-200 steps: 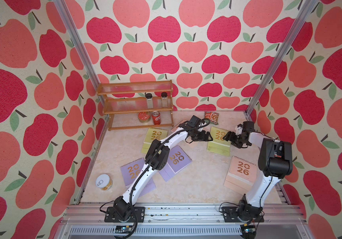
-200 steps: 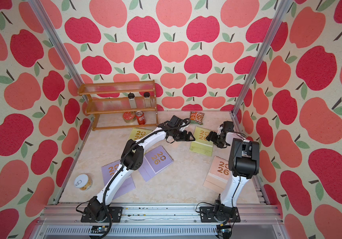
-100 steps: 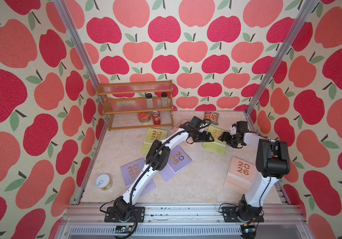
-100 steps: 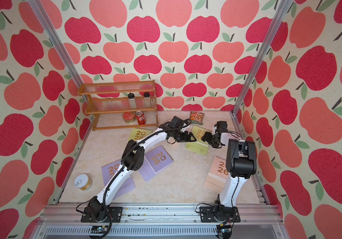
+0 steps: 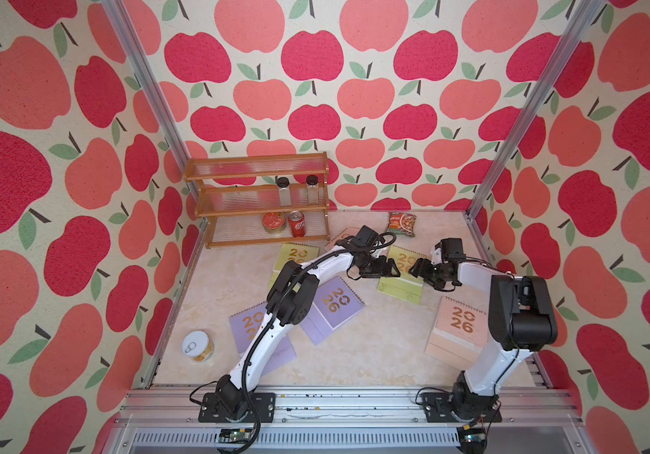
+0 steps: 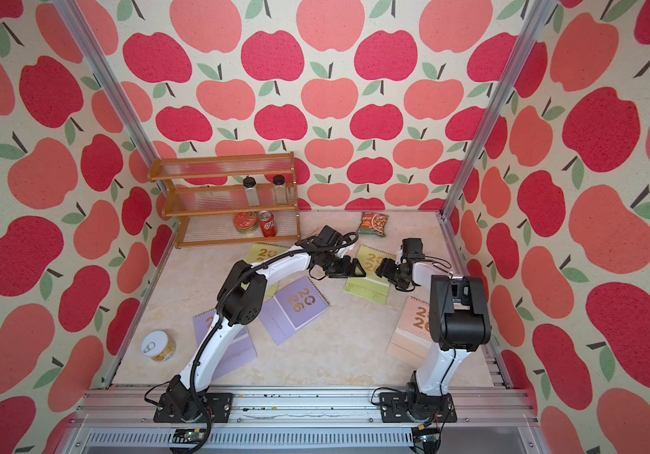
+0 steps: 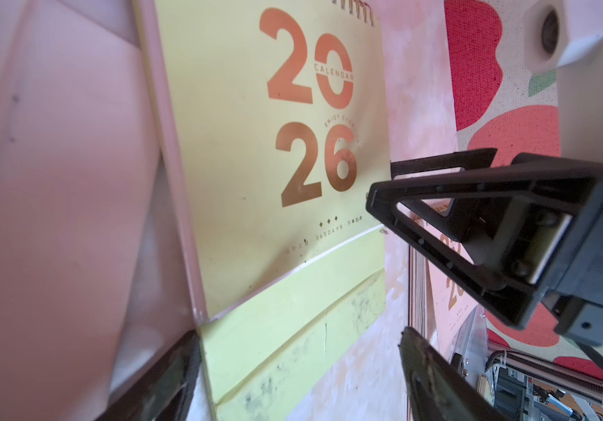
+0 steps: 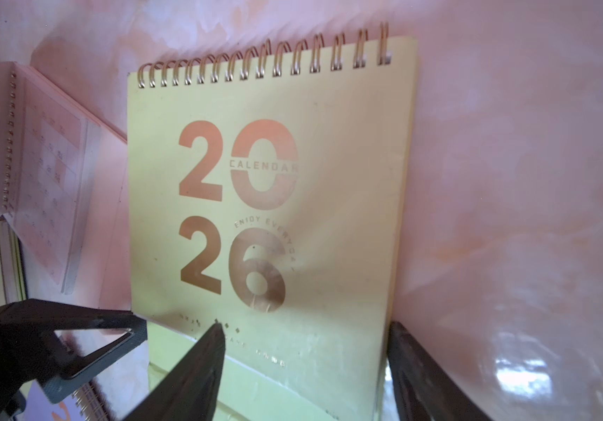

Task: Stack the calendars
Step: Move the calendar to the center of the board.

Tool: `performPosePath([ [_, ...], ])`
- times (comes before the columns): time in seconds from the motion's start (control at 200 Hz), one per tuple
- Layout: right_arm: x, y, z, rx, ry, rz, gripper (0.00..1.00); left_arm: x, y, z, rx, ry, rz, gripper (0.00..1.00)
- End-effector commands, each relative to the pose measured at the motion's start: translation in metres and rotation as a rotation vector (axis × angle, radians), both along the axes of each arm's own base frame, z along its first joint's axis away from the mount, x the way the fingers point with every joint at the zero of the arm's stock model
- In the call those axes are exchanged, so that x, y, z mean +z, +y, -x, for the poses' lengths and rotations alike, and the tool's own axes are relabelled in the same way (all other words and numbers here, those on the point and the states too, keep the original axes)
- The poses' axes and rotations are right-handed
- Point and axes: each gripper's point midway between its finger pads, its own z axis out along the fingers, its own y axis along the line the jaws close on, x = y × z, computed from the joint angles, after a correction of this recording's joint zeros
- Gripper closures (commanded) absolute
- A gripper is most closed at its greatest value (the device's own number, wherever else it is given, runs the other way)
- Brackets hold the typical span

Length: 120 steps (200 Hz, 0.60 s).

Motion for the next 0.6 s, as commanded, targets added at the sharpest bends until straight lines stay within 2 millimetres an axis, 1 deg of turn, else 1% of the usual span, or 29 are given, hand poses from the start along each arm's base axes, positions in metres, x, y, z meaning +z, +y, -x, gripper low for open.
performPosePath([
  [0.0, -0.019, 0.014, 0.036, 0.012, 0.135, -0.038, 0.28, 0.003, -0.004, 0.025, -0.041, 0.025, -0.003, 0.17],
  [0.155, -0.023, 0.009, 0.036, -0.001, 0.148, -0.018, 0.28, -0.001, 0.015, 0.015, 0.009, 0.028, -0.052, 0.16],
  [0.28, -0.024, 0.005, 0.035, -0.011, 0.148, 0.008, 0.28, 0.004, 0.025, 0.003, 0.043, -0.021, -0.086, 0.15],
  [0.41, -0.026, 0.003, 0.033, -0.01, 0.154, 0.016, 0.28, 0.009, 0.024, -0.009, 0.06, -0.06, -0.089, 0.15],
  [0.595, -0.03, 0.004, 0.032, -0.001, 0.169, 0.018, 0.28, 0.0, 0.016, -0.025, 0.067, -0.051, -0.081, 0.15],
])
